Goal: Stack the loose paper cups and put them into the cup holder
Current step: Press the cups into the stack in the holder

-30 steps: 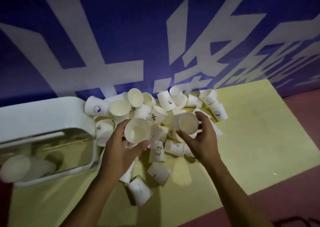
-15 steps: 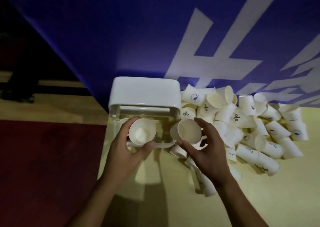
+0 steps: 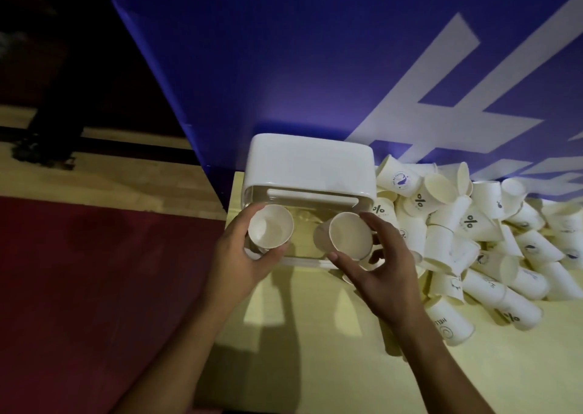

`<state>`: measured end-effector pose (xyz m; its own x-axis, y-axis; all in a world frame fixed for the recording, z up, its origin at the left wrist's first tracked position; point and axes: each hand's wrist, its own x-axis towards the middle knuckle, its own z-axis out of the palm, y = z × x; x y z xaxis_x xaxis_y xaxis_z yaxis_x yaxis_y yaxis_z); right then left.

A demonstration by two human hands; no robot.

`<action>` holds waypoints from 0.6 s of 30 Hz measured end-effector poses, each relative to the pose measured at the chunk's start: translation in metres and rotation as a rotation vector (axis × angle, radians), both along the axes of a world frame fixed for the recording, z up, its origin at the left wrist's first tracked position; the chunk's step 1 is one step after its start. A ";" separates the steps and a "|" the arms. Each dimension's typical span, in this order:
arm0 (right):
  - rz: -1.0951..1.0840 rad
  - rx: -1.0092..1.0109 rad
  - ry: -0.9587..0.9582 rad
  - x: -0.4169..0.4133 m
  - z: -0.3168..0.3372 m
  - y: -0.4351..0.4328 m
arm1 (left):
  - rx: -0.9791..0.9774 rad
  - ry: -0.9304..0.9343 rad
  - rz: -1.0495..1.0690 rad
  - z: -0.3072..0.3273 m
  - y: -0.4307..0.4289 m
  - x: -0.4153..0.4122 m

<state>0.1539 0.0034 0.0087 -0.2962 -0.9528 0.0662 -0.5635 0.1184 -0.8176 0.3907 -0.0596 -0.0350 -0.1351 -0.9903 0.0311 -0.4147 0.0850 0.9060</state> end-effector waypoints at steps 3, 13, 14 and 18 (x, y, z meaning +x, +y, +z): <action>0.004 0.000 0.003 0.004 0.000 -0.004 | 0.033 0.016 0.010 -0.003 -0.006 -0.002; -0.008 0.025 0.009 0.008 0.001 -0.009 | 0.083 -0.021 0.062 -0.015 -0.007 -0.009; -0.007 0.024 0.011 0.008 0.001 -0.009 | 0.079 -0.040 0.064 -0.020 -0.007 -0.009; 0.002 0.019 -0.016 0.011 0.001 -0.010 | 0.057 -0.147 0.025 -0.031 -0.009 -0.009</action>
